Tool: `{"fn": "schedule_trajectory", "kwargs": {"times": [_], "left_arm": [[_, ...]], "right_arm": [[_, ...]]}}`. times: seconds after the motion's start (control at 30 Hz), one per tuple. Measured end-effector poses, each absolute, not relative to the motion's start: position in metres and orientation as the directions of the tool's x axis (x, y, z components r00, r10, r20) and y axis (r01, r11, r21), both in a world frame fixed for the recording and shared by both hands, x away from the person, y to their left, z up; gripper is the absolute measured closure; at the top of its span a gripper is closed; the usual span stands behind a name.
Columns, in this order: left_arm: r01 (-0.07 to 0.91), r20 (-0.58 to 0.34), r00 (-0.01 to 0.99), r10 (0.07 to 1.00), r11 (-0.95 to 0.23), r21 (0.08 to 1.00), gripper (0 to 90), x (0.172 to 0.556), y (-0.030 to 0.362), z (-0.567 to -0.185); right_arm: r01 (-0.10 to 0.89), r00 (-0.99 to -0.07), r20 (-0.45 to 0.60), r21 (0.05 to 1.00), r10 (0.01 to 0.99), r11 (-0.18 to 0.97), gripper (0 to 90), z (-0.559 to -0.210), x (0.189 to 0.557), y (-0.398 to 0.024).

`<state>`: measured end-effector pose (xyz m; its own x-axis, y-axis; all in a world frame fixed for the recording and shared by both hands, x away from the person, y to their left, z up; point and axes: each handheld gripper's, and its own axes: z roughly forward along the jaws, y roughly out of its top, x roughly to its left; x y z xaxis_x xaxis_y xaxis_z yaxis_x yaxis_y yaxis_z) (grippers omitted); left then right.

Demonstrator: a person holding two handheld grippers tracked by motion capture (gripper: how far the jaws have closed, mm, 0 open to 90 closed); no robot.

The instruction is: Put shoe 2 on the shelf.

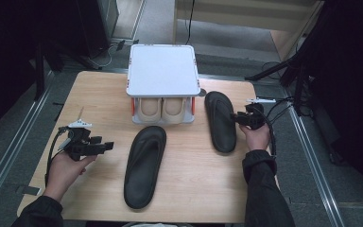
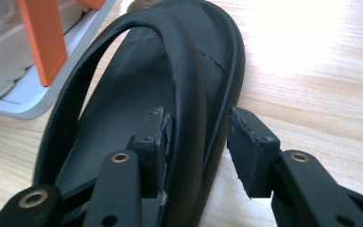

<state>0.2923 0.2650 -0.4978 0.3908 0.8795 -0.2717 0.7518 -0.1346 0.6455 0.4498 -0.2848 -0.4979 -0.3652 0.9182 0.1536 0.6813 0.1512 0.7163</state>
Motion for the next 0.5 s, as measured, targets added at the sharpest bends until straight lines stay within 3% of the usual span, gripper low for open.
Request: {"fn": "schedule_trajectory", "kwargs": {"times": [0.5], "left_arm": [[0.757,-0.272,0.358,0.893,-0.108,0.644,37.8,0.278,0.275,-0.5]], "right_arm": [[0.698,-0.348,0.135,0.698,0.928,0.16,59.4,-0.509,0.47,-0.273]]}}
